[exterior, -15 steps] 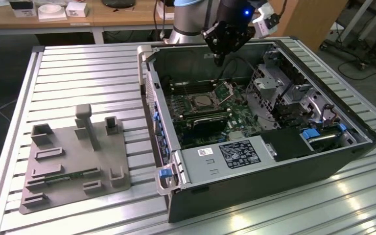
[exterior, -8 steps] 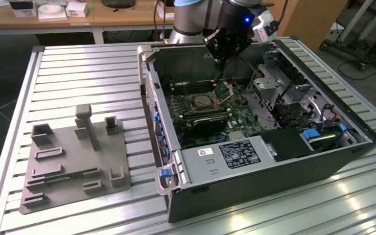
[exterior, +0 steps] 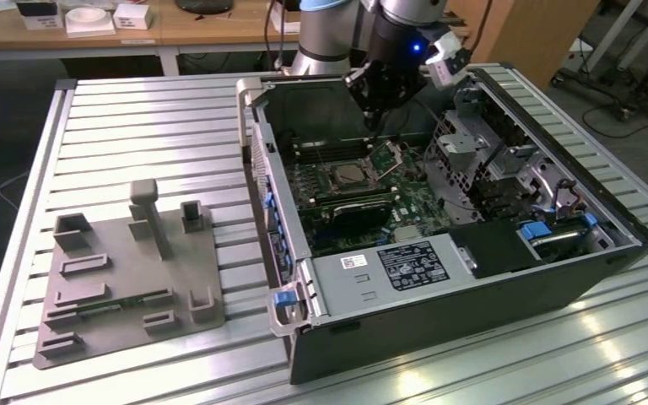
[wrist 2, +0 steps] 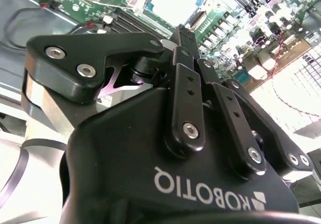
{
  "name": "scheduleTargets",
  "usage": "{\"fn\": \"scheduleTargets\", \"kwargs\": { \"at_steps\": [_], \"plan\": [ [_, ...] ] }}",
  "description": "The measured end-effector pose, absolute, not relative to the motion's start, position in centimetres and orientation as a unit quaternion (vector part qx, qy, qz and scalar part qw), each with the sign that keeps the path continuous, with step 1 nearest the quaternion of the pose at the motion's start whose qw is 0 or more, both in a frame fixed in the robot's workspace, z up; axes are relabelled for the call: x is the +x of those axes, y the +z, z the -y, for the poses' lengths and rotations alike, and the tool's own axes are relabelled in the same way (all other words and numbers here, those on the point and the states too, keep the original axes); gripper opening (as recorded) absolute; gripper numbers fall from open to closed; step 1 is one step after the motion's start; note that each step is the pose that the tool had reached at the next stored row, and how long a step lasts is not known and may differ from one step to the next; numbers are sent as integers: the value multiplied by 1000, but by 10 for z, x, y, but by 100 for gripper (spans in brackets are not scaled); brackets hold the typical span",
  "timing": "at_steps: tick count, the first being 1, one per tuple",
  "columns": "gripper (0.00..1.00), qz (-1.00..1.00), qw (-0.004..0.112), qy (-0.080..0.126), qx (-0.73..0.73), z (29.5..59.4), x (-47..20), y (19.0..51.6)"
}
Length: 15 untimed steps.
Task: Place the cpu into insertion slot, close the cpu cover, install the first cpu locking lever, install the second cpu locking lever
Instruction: 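Place the cpu into insertion slot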
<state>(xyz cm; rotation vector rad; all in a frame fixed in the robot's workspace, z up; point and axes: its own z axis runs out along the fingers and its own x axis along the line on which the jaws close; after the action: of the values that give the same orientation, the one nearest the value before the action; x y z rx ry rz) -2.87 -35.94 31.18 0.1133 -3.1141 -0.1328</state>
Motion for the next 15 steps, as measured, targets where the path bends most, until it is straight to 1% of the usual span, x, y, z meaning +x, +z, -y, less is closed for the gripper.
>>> {"fn": "scheduleTargets", "kwargs": {
  "at_steps": [7,9,15],
  "plan": [
    [10,998,11,-43,34,353,-31,299],
    [10,998,11,-43,34,350,-31,290],
    [10,998,11,-43,34,350,-31,278]
  ]
}}
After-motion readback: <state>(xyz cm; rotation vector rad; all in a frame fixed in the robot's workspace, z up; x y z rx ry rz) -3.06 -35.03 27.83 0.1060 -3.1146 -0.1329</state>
